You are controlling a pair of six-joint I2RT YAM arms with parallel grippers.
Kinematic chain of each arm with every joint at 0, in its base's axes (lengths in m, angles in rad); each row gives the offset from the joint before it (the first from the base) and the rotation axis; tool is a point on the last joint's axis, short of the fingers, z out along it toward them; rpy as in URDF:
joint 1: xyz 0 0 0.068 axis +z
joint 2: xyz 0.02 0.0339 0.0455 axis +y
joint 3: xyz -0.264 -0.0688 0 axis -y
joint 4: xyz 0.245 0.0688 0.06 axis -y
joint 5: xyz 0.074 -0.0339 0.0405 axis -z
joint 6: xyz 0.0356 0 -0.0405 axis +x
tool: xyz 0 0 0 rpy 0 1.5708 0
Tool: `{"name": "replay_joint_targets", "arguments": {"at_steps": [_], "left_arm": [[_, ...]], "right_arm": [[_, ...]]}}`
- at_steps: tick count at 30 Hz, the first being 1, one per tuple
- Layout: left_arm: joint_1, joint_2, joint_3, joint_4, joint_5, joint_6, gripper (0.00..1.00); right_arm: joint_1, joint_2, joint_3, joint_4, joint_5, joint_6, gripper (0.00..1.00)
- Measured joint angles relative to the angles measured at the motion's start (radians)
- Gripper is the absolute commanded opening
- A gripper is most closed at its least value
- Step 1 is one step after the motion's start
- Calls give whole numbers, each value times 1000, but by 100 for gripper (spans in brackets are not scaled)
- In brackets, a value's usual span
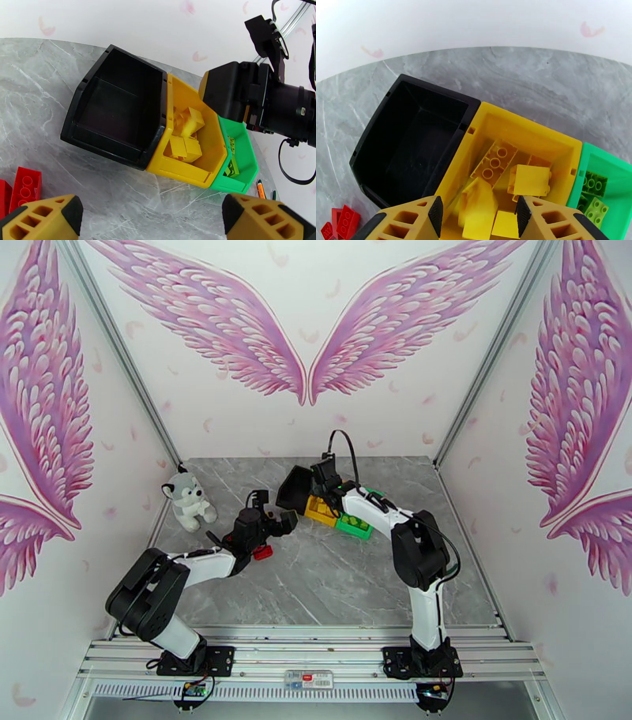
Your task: Sort the legos into containers by color
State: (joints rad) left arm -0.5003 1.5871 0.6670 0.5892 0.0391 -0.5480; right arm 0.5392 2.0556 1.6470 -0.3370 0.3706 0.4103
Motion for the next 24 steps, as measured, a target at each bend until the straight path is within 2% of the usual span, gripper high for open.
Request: {"name": "replay_joint_targets", "arguments": {"at_steps": [6, 14, 20, 24], "left_arm": [[0, -88, -35, -36, -55, 26, 99], [0, -198, -63, -129, -158, 61, 98], [-4, -235, -80, -214, -235, 77, 95], [-9, -253, -103, -267, -278, 77, 94]], "right_arm": [[43, -102, -232, 82, -2, -4, 66], [276, -329, -513, 232, 39, -24, 66], [299, -454, -689, 345, 31, -25, 65], [299, -492, -800, 400, -5, -18, 69]]}}
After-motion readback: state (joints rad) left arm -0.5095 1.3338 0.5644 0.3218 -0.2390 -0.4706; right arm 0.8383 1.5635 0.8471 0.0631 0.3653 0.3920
